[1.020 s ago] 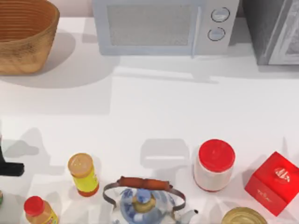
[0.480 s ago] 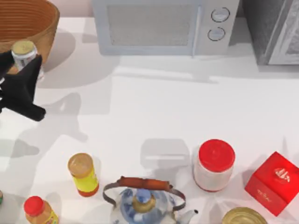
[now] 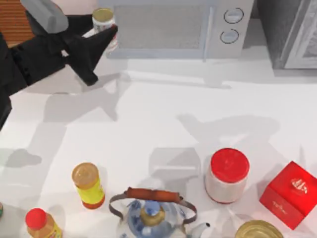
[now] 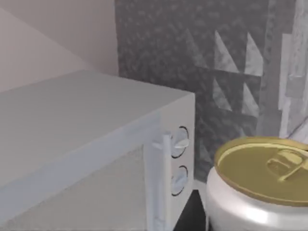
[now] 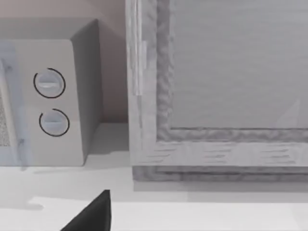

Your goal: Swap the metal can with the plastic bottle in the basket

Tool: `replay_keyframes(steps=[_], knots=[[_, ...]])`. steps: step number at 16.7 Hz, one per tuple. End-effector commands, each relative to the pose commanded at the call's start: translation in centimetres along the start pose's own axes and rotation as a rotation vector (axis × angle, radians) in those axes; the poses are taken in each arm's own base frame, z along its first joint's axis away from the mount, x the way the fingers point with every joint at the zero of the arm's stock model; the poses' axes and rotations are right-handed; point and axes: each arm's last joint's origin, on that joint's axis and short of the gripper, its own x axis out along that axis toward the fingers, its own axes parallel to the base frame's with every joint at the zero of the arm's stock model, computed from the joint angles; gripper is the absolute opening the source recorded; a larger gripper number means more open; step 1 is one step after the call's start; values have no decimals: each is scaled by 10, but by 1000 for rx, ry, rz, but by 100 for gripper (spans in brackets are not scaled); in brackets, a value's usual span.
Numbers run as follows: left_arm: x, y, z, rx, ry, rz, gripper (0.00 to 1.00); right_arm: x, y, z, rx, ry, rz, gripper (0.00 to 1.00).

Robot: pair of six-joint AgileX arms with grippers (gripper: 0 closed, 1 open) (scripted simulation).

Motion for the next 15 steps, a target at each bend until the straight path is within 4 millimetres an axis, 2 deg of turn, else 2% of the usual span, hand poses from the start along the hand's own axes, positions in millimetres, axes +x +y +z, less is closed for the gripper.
replay_keyframes(steps=[4,7,12,15], knots=[[55,17,-54,3,-11,-214,0,0,0,0,0,0,0,100],[85,14,-104,-1,-12,-363,0,0,0,0,0,0,0,100],[113,-11,-174,-15,-4,-570,0,0,0,0,0,0,0,100],[119,-30,-196,-28,5,-649,0,0,0,0,0,0,0,100]])
